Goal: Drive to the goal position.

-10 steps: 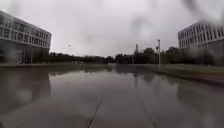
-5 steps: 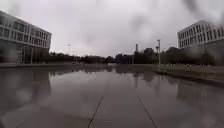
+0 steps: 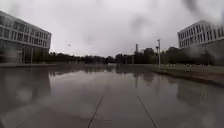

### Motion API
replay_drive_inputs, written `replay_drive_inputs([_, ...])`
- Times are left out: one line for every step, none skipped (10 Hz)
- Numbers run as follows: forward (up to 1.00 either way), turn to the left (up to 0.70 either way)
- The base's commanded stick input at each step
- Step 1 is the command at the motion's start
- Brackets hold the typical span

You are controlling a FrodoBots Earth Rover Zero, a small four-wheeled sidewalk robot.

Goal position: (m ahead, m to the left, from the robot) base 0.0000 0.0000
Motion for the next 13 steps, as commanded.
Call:
replay_drive_inputs([0.60,0.00])
replay_drive_inputs([0.70,0.00])
replay_drive_inputs([0.70,0.00])
replay_drive_inputs([0.70,0.00])
replay_drive_inputs([0.70,0.00])
replay_drive_inputs([0.70,0.00])
replay_drive_inputs([0.70,0.00])
replay_drive_inputs([0.70,0.00])
replay_drive_inputs([0.70,0.00])
replay_drive_inputs([0.70,0.00])
replay_drive_inputs([0.70,0.00])
replay_drive_inputs([0.70,0.00])
replay_drive_inputs([0.70,0.00])
